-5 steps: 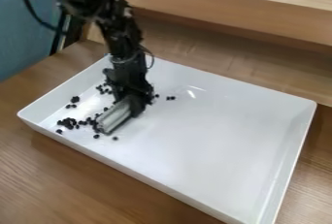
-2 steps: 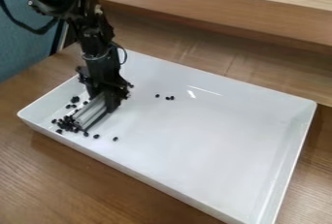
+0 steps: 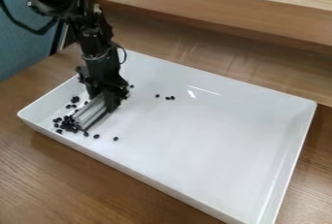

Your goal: Sweep into pile

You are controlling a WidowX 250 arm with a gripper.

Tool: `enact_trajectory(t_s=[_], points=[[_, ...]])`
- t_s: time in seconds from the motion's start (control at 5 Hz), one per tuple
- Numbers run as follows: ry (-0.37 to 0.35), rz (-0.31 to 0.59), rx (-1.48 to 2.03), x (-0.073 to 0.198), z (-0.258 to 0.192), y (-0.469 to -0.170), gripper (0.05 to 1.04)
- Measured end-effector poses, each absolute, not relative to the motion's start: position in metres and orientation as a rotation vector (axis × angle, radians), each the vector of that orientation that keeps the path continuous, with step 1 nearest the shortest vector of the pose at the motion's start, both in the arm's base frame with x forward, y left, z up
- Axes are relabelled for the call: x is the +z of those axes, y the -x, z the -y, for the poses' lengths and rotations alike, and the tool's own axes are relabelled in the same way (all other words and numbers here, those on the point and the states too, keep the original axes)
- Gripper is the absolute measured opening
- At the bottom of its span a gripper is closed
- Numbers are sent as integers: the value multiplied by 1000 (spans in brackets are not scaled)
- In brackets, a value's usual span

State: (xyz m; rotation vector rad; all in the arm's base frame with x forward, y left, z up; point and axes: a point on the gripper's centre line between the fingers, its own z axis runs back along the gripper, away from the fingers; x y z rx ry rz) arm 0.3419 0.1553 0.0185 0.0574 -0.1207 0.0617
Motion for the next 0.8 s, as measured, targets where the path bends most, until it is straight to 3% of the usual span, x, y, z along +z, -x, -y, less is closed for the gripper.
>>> enact_trajectory(t_s=[0.4, 0.6, 0.8], points=[[4, 133, 14, 19, -135, -350, 439], [32, 117, 32, 21, -132, -351, 741], [71, 90, 47, 21, -127, -352, 982]])
